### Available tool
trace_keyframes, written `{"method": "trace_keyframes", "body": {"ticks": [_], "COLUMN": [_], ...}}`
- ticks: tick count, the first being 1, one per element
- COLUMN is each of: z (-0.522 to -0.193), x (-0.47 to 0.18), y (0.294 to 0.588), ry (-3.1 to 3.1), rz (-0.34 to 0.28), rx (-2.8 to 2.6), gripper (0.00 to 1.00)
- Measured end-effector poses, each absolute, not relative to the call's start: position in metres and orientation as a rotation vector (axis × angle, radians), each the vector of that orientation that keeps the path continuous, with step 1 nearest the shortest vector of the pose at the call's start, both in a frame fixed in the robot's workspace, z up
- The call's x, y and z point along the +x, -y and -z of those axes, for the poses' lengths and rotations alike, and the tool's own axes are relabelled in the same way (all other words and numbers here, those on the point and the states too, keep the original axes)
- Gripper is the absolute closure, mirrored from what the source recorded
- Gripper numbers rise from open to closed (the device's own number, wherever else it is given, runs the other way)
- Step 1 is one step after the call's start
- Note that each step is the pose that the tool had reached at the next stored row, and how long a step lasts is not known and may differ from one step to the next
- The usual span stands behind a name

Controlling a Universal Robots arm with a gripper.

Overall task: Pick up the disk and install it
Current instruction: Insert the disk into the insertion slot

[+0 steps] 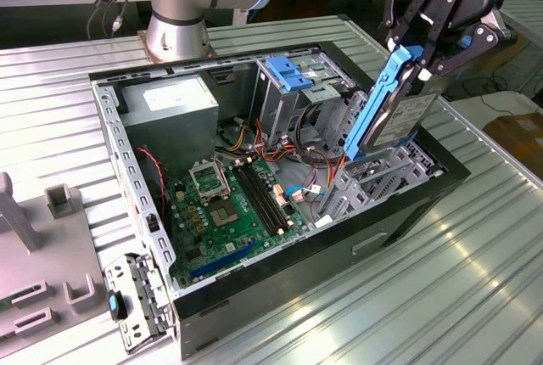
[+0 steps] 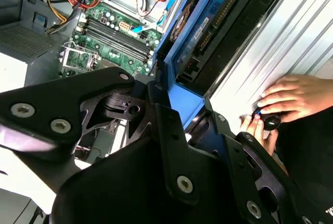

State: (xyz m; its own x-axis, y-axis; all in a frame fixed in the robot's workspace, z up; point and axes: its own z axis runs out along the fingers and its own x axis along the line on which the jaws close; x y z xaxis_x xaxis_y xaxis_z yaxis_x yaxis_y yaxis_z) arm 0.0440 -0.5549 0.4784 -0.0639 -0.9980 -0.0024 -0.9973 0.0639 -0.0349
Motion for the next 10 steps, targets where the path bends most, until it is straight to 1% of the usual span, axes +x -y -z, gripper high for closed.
{"method": "trace_keyframes", "body": {"ticks": [10], "z": [-0.467], "x": [0.05], "y": [0.56], "ry": [-2.28], "rz": [0.037], "rx": [-2.124], "gripper": [0.63]}}
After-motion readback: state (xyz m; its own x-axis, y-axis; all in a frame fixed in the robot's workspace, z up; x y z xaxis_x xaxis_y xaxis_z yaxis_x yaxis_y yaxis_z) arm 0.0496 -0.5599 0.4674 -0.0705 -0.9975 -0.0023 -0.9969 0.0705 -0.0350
